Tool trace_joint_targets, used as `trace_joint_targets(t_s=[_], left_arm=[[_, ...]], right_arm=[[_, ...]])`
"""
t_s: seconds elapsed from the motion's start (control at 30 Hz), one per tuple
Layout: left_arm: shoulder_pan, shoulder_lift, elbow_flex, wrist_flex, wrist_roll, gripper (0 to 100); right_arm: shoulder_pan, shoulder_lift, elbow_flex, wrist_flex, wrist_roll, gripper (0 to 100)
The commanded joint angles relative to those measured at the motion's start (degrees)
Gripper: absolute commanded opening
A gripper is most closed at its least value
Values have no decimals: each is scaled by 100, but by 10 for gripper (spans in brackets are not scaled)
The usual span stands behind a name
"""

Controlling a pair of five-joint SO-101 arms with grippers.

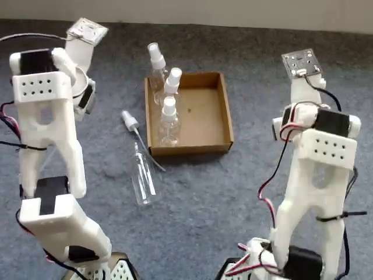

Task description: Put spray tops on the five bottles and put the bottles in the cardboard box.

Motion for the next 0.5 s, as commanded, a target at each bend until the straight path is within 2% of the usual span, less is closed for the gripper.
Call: trace_joint_targets(t_s=[0.0, 0.23, 0.33, 0.47], left_arm=[[-57, -840, -637, 158, 492, 59], [497, -2888, -523, 158, 1169, 59], [1051, -3688, -514, 149, 1468, 59], [1947, -4312, -505, -431, 2092, 56]], right_arm=[[-637, -1165, 242, -13, -404, 74], [-2378, -2563, 1727, -1367, -1011, 74], [-2985, -3143, 2510, -2167, -1407, 73], [-3565, -4092, 3415, -2958, -1785, 73]])
